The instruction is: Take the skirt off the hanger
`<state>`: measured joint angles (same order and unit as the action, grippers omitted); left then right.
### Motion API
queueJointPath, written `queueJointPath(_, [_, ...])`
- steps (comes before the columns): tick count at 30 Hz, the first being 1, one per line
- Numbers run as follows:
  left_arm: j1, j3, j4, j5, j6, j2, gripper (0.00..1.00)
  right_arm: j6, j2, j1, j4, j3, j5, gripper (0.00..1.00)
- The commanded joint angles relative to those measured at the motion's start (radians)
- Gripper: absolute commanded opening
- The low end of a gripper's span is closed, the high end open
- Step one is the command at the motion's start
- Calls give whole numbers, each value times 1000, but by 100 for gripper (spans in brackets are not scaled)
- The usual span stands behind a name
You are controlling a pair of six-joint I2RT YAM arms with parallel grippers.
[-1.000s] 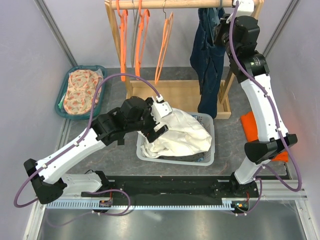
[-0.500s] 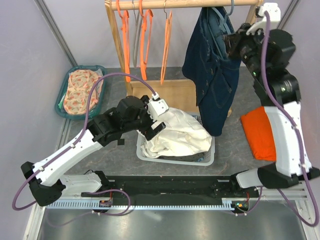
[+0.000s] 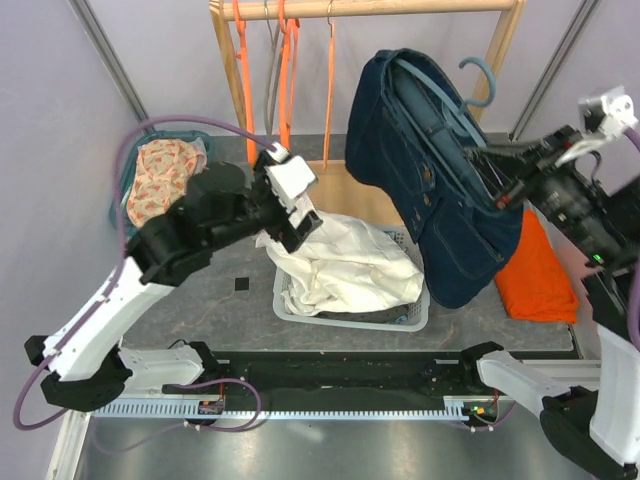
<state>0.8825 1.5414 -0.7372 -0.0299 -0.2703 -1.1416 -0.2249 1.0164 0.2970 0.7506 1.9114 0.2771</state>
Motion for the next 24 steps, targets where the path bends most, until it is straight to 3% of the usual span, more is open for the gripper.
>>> queueJointPath(1, [-4,242,-25,24,-61,-21,99,-56,-82,-1,-34,98,188,0])
queueJointPath(8, [-4,598,8,94,-49,-86,100,-120,-88,1,-49,132,303,0])
queueJointPath(12, [-4,594,199,-95,39,-92,100,-163,-79,-1,-97,109,361,0])
queueJointPath(19, [-4,655,223,-13,124,-168,99,-169,-85,1,-102,95,382,0])
queueJointPath(24, [-4,663,259,-42,137,-243,100,-172,-93,1,-105,81,399,0])
